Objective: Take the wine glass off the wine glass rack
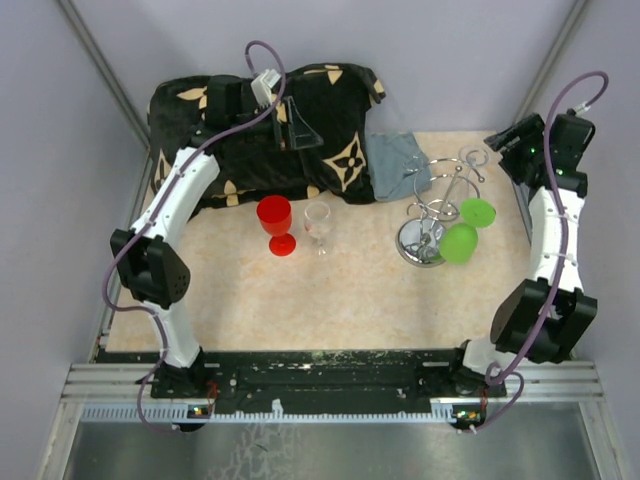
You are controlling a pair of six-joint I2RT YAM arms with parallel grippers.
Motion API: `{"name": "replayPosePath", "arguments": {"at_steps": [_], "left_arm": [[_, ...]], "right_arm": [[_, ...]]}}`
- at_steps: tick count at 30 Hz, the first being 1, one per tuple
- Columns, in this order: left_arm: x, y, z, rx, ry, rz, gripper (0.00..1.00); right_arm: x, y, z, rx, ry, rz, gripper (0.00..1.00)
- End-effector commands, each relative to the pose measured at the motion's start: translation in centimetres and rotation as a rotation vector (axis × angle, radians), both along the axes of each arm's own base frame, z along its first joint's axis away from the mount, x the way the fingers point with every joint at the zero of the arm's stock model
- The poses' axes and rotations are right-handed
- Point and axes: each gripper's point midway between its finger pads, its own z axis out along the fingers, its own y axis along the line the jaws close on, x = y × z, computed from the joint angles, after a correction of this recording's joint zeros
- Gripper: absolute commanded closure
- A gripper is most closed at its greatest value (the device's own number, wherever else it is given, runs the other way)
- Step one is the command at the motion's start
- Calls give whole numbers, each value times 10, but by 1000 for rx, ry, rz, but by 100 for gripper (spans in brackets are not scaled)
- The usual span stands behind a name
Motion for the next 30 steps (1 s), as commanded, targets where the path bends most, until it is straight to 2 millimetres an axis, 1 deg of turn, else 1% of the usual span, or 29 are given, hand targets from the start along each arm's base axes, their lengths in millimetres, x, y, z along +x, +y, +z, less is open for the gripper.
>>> {"name": "replayPosePath", "arguments": {"at_steps": [1, 5, 9, 17, 23, 26, 30], "left_arm": [[-17, 1, 25, -8, -69, -23, 0], [-20, 1, 22, -2, -64, -29, 0], [-23, -1, 21, 2, -65, -35, 0], [-30, -1, 16, 12, -55, -46, 0], [-33, -1, 14, 18, -51, -51, 0], [-35, -1, 14, 20, -52, -55, 0], [-37, -2, 10, 24, -44, -59, 0]], "right_arm": [[-5, -12, 30, 8, -154, -59, 33], [-5, -11, 21, 47, -197, -56, 34], [-2, -7, 24, 94, -281, -31, 37], [-2, -2, 23, 161, -369, 13, 44], [-1, 4, 15, 198, -375, 52, 56], [0, 8, 15, 209, -379, 80, 59], [2, 11, 11, 223, -366, 104, 61]]}}
